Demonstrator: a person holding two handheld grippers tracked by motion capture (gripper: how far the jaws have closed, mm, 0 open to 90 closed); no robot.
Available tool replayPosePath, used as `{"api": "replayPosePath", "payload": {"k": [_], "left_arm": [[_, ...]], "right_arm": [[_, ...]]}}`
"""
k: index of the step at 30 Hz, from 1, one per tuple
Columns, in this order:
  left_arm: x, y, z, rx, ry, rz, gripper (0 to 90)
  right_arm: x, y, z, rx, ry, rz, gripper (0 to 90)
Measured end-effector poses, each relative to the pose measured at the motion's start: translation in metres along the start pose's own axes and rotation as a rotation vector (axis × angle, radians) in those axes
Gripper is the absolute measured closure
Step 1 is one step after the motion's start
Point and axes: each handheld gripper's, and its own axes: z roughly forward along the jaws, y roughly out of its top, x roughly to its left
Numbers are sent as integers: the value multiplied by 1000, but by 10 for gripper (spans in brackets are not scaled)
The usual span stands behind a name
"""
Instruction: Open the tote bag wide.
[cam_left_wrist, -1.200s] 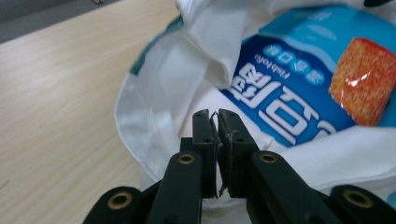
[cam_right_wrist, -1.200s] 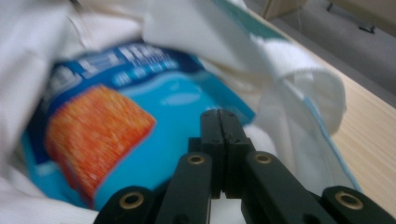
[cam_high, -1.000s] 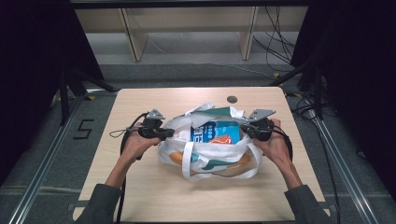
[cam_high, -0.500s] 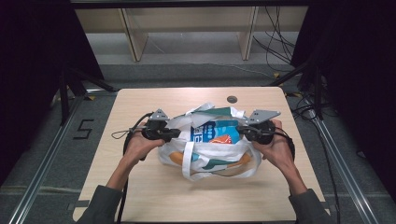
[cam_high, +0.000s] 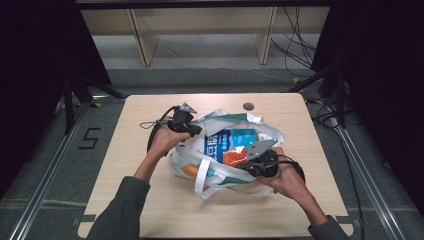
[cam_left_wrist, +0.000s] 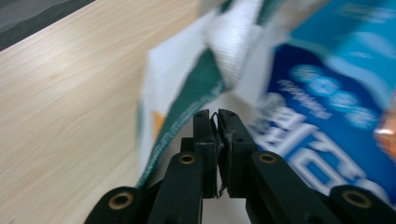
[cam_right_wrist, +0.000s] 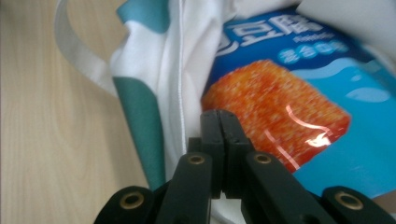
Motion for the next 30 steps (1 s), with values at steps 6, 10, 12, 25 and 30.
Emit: {"api": "replayPosePath", "payload": {"k": [6,10,12,25,30], "left_arm": [[21,-3,22,15,0,-109,889],[17,-2,19,-9,-12,-96,867],[14,0,10,-36,-26,-89,860],[4,-13,-28,-154,-68,-62,791],[3,-23,-37,-199,-92,-72,725]], "right_arm": [[5,-5,3,23,26,3,900],[4,-3,-1,-12,4,2,900],[1,-2,-9,-51,-34,24,900],[-17,-11,-30,-174,-121,71,883],[-21,-13,-32,-214,-143,112,810]]}}
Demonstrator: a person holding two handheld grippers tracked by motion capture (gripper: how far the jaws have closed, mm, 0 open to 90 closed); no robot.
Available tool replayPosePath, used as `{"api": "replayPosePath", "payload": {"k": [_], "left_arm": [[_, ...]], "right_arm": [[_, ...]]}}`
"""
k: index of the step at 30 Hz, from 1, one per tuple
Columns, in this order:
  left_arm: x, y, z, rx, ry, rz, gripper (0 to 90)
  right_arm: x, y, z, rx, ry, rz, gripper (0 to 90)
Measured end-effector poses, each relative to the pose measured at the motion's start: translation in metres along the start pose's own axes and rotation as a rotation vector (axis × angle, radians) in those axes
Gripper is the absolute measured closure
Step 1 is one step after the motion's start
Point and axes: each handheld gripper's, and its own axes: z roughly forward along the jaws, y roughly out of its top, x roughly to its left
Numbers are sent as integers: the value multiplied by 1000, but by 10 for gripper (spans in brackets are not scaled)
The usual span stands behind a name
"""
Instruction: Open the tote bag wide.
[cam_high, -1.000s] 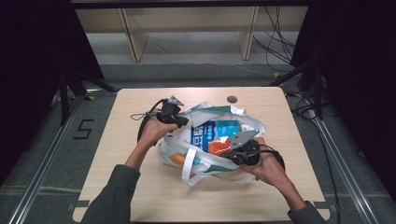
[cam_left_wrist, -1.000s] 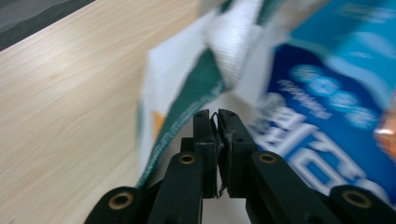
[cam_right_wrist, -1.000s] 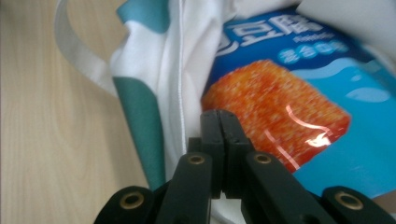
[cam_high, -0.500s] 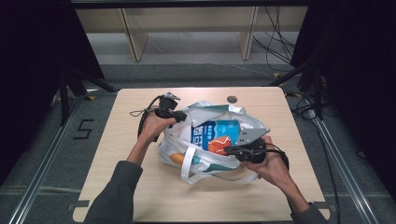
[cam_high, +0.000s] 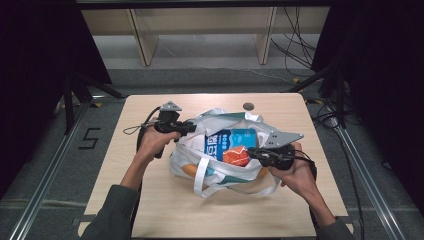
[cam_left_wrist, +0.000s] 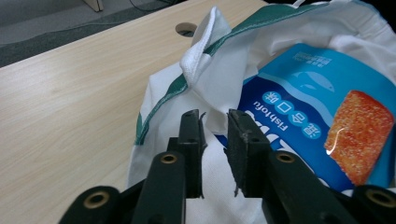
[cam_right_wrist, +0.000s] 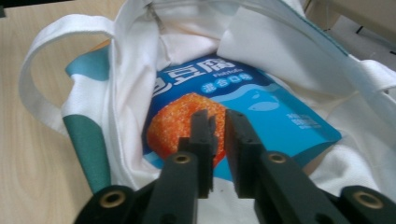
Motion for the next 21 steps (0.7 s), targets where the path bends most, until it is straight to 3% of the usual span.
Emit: {"api": "replayPosePath", "payload": {"k": [3,4,6,10,11,13,21], "left_arm": [[-1,-3,-3,-31,-7,-18,665],[-2,-5,-7,-45,-20,-32,643],[-2,-7,-11,-48,-25,-19,591],[-8,-13,-22,-79,-31,-30,523],[-8,-13,-22,-79,-31,-30,512],[-12,-19,-30,-90,-25,-21,480],[-23,-33,-49,-120,-36,-6,402]], "right_arm": [[-1,0,0,-12,-14,1,770],[-2,0,-1,-22,-30,17,691],[-3,0,-2,-45,-50,42,630],[-8,0,-6,-66,-61,47,525],[-8,-1,-7,-79,-87,52,504],[-8,-2,-9,-101,-106,73,489],[-10,-5,-12,-100,-128,71,433]]}}
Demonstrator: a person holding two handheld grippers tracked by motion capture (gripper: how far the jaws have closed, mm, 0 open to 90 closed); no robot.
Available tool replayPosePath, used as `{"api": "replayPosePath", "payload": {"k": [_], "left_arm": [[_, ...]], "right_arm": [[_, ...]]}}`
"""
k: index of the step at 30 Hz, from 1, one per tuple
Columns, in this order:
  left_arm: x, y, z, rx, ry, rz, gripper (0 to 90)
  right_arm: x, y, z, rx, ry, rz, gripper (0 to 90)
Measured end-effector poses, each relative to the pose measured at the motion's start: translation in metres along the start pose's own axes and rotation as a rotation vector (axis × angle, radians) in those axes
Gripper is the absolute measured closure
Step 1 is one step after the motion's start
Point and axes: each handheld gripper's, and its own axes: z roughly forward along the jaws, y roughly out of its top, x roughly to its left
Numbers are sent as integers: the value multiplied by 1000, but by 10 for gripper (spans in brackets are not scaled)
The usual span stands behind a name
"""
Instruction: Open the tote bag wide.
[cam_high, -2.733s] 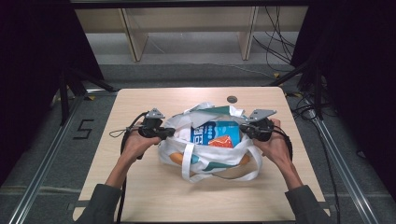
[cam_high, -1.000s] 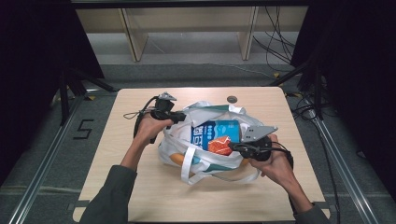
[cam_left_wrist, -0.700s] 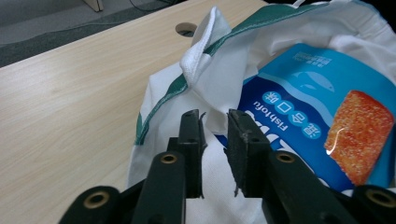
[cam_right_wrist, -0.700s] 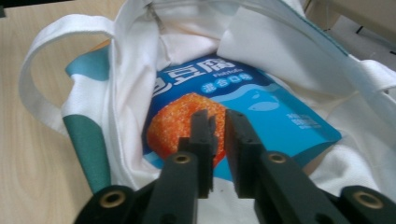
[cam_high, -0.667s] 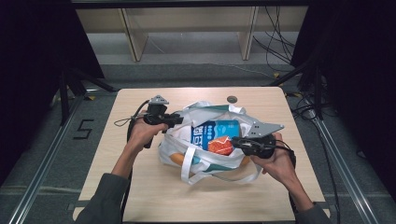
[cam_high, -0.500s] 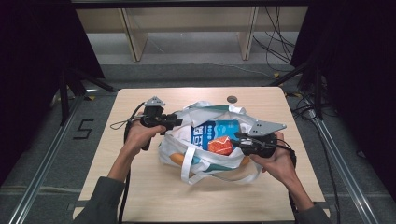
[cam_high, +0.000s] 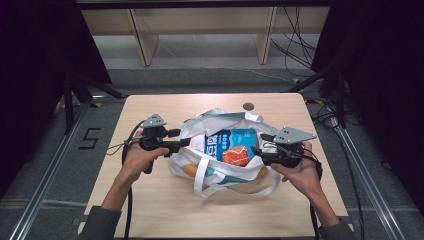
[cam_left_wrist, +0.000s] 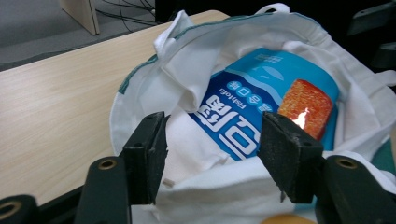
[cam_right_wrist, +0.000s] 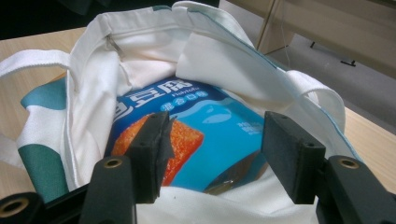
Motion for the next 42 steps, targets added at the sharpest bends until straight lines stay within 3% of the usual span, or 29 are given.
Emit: {"api": "replayPosePath", "payload": {"k": [4,9,12,13,21,26,33,39,40,42], "left_arm": [[-5,-2,-8,-2,14,29,369],[-8,-8,-11,-1,17,15,350],[-11,-14,-13,16,18,18,337],[-11,-14,-13,16,18,18,330],[-18,-28,-17,8,10,12,300],[-25,-35,-20,4,17,19,286],[-31,-44,-23,16,3,27,281],[-37,-51,-26,-4,11,28,272],[-38,-53,-27,0,4,29,271],[-43,-57,-31,-12,-1,34,266]], "right_arm": [[-1,-2,-2,-4,-8,8,424],[-1,-4,-4,-16,-19,33,401],[-4,-5,-4,-17,-17,-6,390],[-3,-6,-3,-20,-23,26,388],[-1,-8,-4,-1,-10,23,378],[3,-10,-4,-16,-27,27,333],[5,-10,-9,-27,-35,38,306],[11,-14,-15,-32,-45,29,296],[13,-16,-17,-36,-50,52,296],[14,-18,-22,-35,-47,48,287]]}}
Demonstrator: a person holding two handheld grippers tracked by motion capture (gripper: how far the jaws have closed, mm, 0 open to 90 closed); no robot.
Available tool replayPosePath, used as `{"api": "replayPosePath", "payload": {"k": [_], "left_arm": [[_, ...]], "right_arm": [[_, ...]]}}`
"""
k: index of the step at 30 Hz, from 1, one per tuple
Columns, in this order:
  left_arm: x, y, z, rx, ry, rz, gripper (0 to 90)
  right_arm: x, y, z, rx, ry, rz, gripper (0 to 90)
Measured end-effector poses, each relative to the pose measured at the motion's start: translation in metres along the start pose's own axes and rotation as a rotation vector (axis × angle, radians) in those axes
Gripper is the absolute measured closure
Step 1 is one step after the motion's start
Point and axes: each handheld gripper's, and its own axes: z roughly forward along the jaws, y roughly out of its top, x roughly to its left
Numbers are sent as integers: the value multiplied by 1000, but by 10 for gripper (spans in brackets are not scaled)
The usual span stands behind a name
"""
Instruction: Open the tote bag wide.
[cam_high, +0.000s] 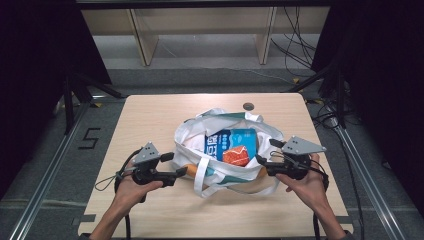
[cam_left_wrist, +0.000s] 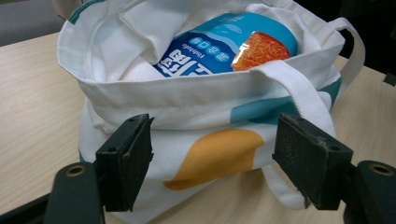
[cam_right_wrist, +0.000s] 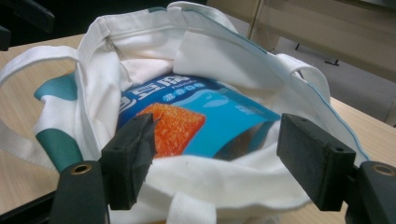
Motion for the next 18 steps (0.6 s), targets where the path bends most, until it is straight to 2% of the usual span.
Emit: {"api": "replayPosePath", "payload": {"k": [3,4,5,7,10,11,12,14,16,17,18], "left_arm": [[-5,-4,-5,-16,1,0,253],[-5,-4,-5,-16,1,0,249],[-6,-6,-7,-15,1,21,247],[-8,-9,-8,-10,2,24,247],[-9,-13,-7,-9,-2,7,243],[-8,-14,-7,-4,-6,16,243],[-9,-15,-7,-4,-1,15,243],[-10,-16,-4,-5,4,18,242],[-12,-18,-2,9,16,36,242],[-13,-19,0,12,17,35,242],[-13,-20,1,12,7,33,242]], "right_arm": [[0,-5,-7,-16,-14,0,286],[2,-7,-9,-13,-15,23,286],[1,-9,-12,-10,-22,4,287],[2,-12,-14,-5,-18,20,286],[5,-17,-17,-20,-38,38,286],[6,-18,-17,-15,-24,44,286],[5,-19,-18,-22,-38,31,286],[5,-21,-19,-7,-33,16,286],[10,-23,-21,10,-38,38,286],[10,-24,-22,-2,-50,5,286],[11,-26,-23,7,-49,12,286]]}}
